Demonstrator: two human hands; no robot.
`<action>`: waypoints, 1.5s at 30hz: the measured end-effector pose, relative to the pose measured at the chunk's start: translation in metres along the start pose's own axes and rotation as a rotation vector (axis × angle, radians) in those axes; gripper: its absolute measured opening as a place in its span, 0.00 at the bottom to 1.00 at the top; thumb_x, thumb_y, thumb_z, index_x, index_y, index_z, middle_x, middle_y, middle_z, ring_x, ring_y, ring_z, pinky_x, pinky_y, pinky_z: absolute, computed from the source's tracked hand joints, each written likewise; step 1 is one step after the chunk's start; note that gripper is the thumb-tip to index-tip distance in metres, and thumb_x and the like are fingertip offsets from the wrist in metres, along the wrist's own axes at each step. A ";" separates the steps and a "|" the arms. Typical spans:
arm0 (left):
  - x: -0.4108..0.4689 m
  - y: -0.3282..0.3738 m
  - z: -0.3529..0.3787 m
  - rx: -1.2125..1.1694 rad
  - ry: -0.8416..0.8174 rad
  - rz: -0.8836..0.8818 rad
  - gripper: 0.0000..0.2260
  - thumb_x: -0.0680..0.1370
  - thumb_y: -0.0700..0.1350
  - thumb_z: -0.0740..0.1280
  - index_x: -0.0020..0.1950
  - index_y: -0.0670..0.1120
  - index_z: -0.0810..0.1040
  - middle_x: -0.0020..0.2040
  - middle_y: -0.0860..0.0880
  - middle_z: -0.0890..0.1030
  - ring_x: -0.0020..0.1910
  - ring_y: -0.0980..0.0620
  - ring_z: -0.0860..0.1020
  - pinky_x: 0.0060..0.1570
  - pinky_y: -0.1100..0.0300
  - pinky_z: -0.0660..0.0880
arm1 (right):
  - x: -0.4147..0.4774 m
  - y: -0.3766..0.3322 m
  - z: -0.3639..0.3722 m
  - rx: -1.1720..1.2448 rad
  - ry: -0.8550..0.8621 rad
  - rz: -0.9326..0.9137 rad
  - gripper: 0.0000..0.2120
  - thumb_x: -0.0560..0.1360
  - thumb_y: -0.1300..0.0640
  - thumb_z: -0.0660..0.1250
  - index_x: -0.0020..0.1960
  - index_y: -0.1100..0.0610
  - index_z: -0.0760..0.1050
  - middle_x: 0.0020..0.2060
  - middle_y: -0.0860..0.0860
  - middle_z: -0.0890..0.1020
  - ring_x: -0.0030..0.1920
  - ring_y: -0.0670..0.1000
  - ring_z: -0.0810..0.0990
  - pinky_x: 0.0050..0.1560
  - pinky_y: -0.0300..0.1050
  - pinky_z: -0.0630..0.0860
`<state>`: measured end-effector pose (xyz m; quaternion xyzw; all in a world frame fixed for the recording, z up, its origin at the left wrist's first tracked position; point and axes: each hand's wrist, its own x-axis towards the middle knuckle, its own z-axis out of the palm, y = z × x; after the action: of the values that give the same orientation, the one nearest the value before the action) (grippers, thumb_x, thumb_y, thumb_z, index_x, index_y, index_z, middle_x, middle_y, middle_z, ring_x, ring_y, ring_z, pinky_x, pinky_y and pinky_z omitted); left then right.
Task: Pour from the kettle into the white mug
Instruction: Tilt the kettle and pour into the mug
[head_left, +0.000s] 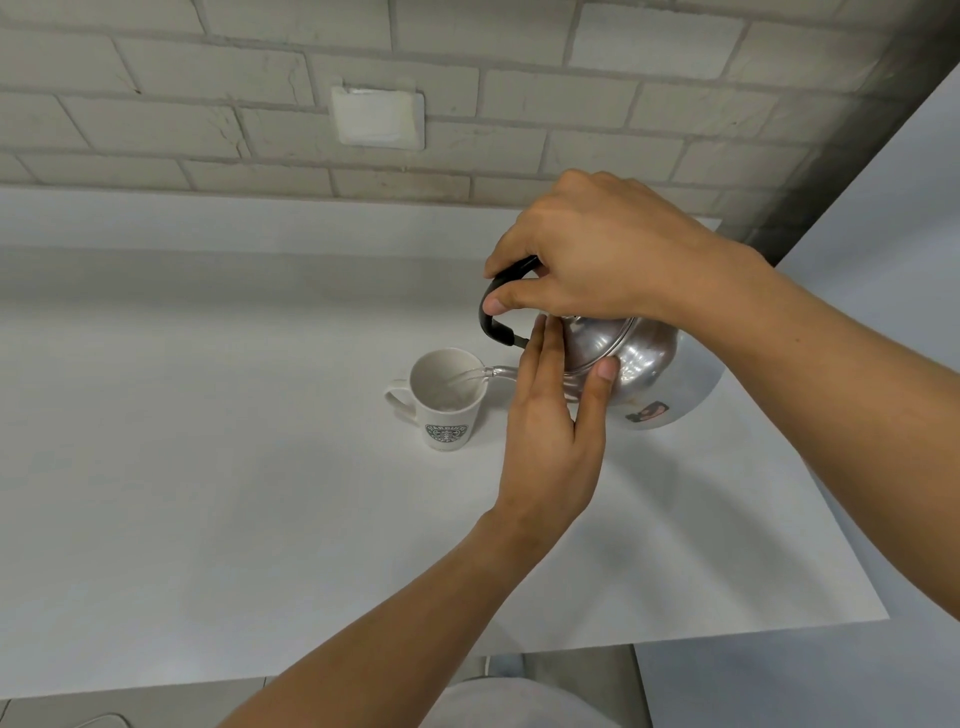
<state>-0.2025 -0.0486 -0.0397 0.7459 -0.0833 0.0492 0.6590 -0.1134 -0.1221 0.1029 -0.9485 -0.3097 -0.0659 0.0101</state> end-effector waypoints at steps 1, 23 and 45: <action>0.000 0.000 0.000 -0.003 0.003 0.000 0.28 0.86 0.54 0.62 0.85 0.50 0.60 0.82 0.52 0.66 0.82 0.59 0.63 0.78 0.50 0.67 | 0.000 0.000 -0.001 -0.003 0.000 -0.005 0.19 0.75 0.34 0.68 0.61 0.42 0.84 0.42 0.44 0.84 0.44 0.50 0.76 0.38 0.44 0.66; -0.002 0.011 -0.001 -0.079 0.041 0.011 0.26 0.87 0.51 0.62 0.84 0.49 0.62 0.80 0.51 0.69 0.80 0.57 0.65 0.77 0.50 0.69 | 0.007 -0.009 -0.011 -0.056 -0.021 -0.038 0.20 0.75 0.32 0.67 0.60 0.41 0.83 0.39 0.43 0.73 0.48 0.54 0.78 0.43 0.49 0.72; -0.002 0.011 -0.002 -0.052 0.062 0.047 0.24 0.87 0.51 0.62 0.83 0.50 0.64 0.79 0.52 0.71 0.78 0.62 0.67 0.71 0.75 0.63 | 0.010 -0.016 -0.014 -0.126 -0.027 -0.051 0.19 0.76 0.34 0.67 0.60 0.42 0.83 0.42 0.45 0.72 0.51 0.56 0.80 0.41 0.48 0.67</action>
<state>-0.2061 -0.0480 -0.0285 0.7245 -0.0819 0.0855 0.6790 -0.1164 -0.1037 0.1182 -0.9399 -0.3291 -0.0729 -0.0554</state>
